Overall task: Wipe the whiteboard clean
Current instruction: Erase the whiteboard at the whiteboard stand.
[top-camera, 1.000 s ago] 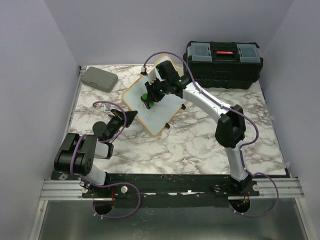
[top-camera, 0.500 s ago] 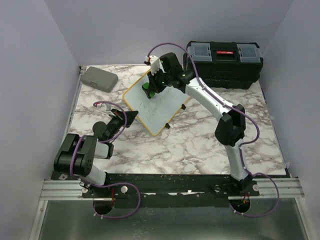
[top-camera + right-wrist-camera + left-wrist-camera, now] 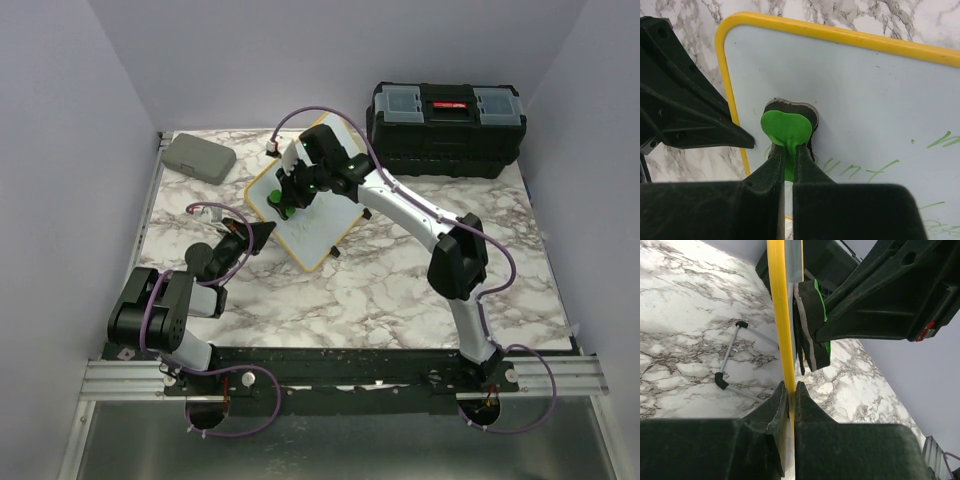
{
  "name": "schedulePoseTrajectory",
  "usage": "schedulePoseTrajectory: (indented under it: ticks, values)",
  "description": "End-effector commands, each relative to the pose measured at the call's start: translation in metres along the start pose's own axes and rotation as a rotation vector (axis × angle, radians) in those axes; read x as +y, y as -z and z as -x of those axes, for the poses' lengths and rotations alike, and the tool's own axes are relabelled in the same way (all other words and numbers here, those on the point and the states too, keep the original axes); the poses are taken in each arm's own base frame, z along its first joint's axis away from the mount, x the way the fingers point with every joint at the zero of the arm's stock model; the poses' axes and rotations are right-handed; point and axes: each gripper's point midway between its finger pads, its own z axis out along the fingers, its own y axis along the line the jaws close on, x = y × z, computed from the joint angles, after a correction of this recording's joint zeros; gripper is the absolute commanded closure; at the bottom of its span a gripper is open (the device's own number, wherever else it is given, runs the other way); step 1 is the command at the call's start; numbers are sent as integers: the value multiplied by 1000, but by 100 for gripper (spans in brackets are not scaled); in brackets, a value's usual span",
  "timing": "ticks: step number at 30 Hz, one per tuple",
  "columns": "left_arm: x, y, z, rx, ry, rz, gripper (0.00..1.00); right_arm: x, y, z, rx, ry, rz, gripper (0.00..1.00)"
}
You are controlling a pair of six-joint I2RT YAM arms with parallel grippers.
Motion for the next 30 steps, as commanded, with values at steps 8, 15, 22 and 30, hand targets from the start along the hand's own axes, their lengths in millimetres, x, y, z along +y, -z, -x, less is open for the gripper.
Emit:
schedulePoseTrajectory:
  ticks: [8, 15, 22, 30]
  values:
    - [-10, 2, -16, 76, -40, -59, 100, -47, 10, 18, -48, -47, -148, 99]
    - [-10, 0, -15, 76, -44, -58, 100, -17, 1, 15, -42, -41, 6, 99]
    - [-8, 0, -16, 78, -40, -56, 100, 3, -1, 0, -10, 11, 67, 99]
    - [-7, 1, -18, 82, -37, -55, 100, -45, 7, -11, 27, -58, -116, 99]
